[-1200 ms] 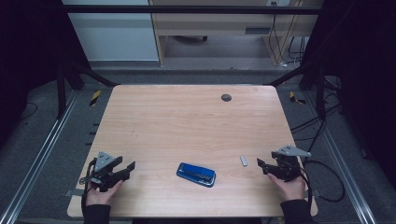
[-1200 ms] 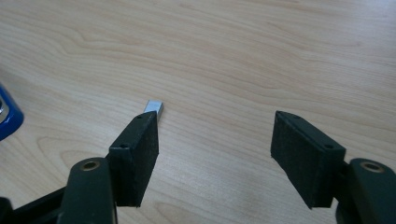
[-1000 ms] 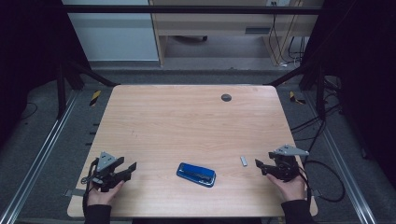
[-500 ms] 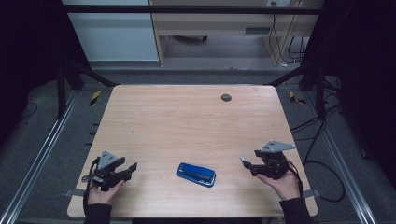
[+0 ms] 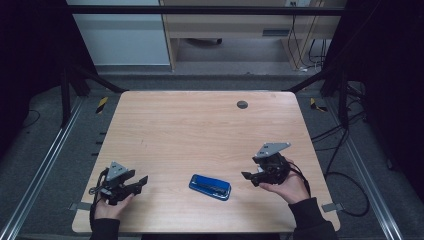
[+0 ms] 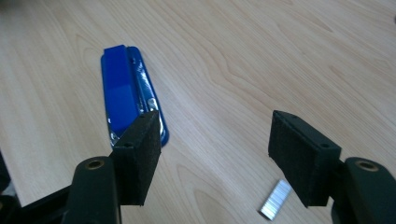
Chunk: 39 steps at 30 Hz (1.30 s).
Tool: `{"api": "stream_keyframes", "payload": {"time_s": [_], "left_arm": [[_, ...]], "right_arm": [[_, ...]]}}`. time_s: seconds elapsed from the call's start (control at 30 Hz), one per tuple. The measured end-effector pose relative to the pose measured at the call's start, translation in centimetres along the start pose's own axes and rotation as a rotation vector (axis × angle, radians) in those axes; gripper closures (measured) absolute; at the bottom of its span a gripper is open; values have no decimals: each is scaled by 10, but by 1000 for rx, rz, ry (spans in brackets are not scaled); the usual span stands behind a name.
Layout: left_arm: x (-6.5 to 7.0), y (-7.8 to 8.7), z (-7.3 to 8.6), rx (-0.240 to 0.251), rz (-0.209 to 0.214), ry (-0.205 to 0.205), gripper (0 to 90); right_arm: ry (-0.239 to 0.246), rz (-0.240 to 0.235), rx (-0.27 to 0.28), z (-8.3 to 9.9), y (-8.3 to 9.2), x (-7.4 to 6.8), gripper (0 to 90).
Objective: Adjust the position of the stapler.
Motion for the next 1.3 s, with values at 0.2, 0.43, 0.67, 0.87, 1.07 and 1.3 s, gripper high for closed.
{"api": "stream_keyframes", "payload": {"time_s": [0.2,0.43,0.67,0.87,1.07,1.3], "left_arm": [[1,0,0,-11,5,-5,422],[0,0,0,-12,4,0,422],[0,0,0,-14,3,-4,422],[0,1,0,-16,2,-7,421],[0,1,0,-15,2,-7,421],[1,0,0,-17,4,-11,420]], "right_arm": [[46,-26,-31,-17,-1,-5,355],[97,-66,-97,-43,-5,-16,353],[182,-72,-177,-63,-19,-33,384],[227,-94,-235,-73,-34,-42,407],[250,-126,-269,-77,-54,-50,441],[245,-154,-290,-74,-73,-55,487]]}}
Point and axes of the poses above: each handheld gripper's, and its own axes: y roughly backward along the jaws, z roughly out of its underside, x roughly to its right, the point moved 1 cm from there along -y, roughly forward along the jaws, and after that the axes turned 14 degrees about -x, right-handed, at the moved point
